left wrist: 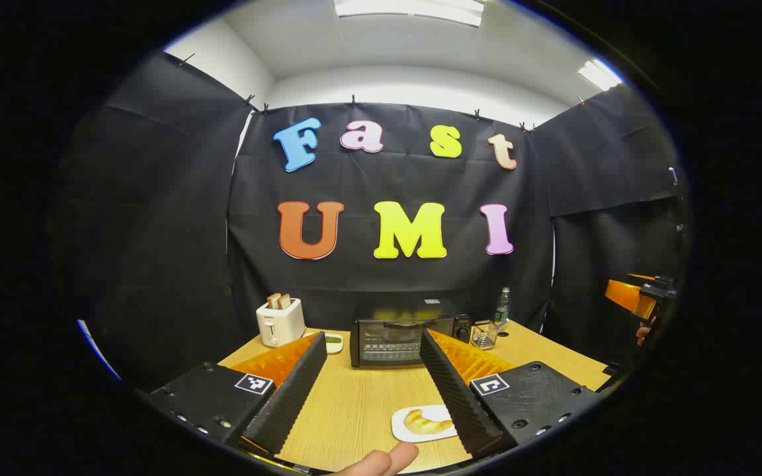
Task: Open the electric oven with the left hand, put the food in, and close the electric oven.
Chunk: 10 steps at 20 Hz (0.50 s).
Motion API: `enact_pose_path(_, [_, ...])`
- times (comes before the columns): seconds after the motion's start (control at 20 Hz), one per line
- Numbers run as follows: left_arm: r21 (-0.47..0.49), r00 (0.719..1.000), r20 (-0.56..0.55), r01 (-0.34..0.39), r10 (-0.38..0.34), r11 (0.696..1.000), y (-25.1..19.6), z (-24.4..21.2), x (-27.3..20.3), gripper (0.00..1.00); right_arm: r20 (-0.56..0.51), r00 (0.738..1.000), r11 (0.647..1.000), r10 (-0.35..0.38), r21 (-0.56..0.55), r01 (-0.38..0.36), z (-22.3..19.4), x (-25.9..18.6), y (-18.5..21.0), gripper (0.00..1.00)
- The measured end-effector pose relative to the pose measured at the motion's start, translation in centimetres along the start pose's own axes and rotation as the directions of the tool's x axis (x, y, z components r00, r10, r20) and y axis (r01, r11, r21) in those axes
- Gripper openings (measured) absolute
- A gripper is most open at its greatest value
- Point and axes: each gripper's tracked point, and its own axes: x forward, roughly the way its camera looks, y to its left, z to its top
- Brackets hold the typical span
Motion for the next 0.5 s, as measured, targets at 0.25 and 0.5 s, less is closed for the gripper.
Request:
enact_pose_path(0.25, [-0.017, 1.000, -0.013, -0.016, 0.016, 1.000, -0.2, -0.6, 0.7, 0.93, 0.008, 1.000, 1.000, 0.006, -0.008, -0.005, -0.3, -0.2, -0.4, 1.00])
enact_pose_path(0.5, [-0.051, 1.000, -0.025, -0.004, 0.002, 0.999, -0.5, -1.4, 1.8, 0.93, 0.020, 1.000, 1.000, 0.014, -0.020, -0.013, -0.5, 0.4, -0.4, 1.00])
